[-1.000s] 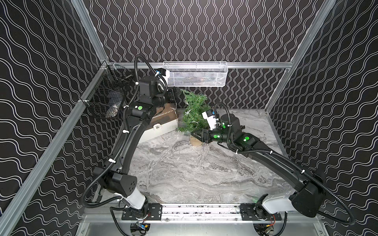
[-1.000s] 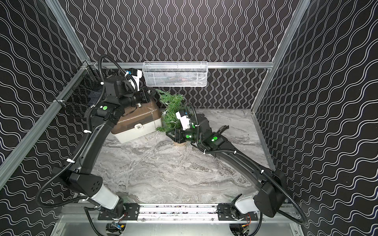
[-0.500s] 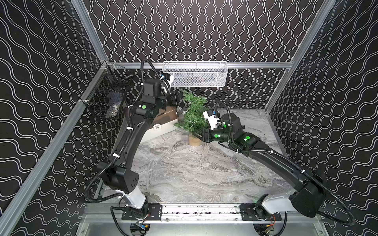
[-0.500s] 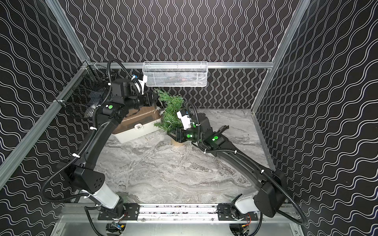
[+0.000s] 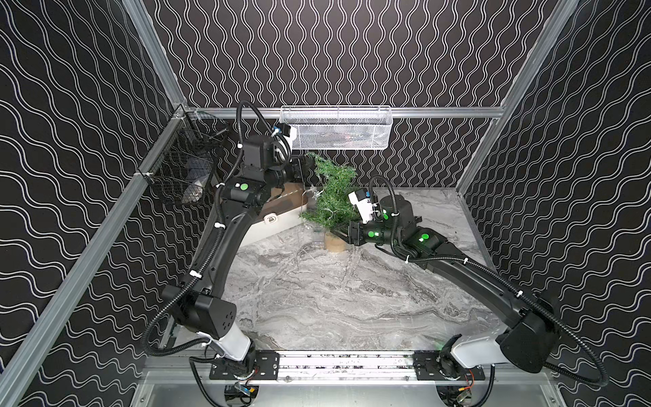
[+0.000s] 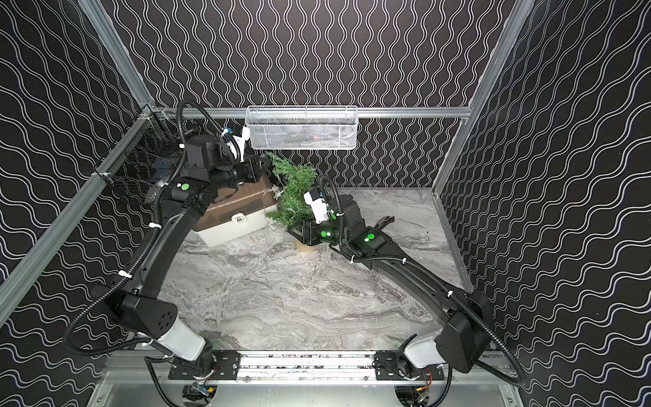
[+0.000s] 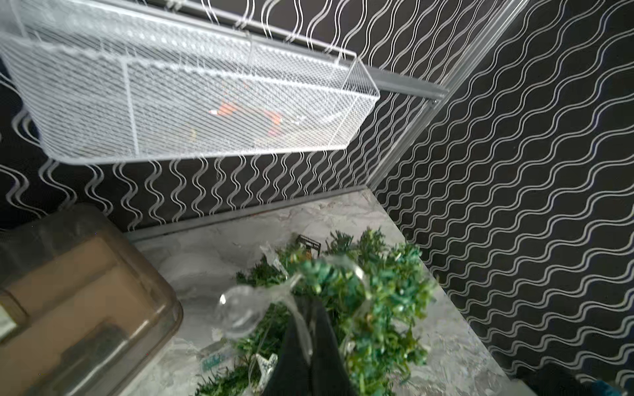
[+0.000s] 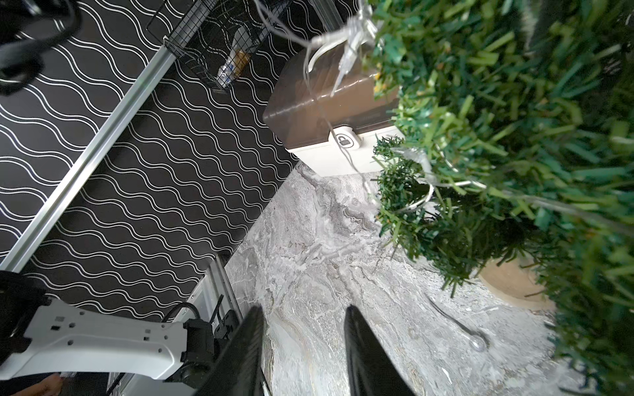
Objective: Remove string lights from the small christmas tree
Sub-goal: Remove the light string from the Christmas tree.
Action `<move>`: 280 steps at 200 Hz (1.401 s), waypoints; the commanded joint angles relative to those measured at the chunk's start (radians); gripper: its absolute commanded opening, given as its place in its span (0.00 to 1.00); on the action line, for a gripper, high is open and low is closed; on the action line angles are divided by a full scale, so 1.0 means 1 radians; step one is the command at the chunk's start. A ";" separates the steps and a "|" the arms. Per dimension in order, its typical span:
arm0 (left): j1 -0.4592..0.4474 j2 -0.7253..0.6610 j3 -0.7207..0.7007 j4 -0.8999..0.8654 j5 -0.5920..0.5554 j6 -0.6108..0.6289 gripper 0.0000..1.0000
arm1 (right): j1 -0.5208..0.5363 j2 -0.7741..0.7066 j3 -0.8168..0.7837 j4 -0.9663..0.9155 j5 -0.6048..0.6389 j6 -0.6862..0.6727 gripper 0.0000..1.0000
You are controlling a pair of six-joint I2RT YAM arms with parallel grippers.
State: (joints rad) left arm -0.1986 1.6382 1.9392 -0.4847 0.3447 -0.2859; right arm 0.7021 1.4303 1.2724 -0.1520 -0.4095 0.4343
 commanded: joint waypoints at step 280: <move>-0.013 0.106 0.275 -0.028 0.037 0.044 0.00 | -0.084 0.229 0.260 -0.017 0.269 -0.029 0.49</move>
State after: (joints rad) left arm -0.2123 1.7794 2.2322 -0.5594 0.3389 -0.2348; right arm 0.6209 1.6665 1.5234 -0.1864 -0.1436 0.3939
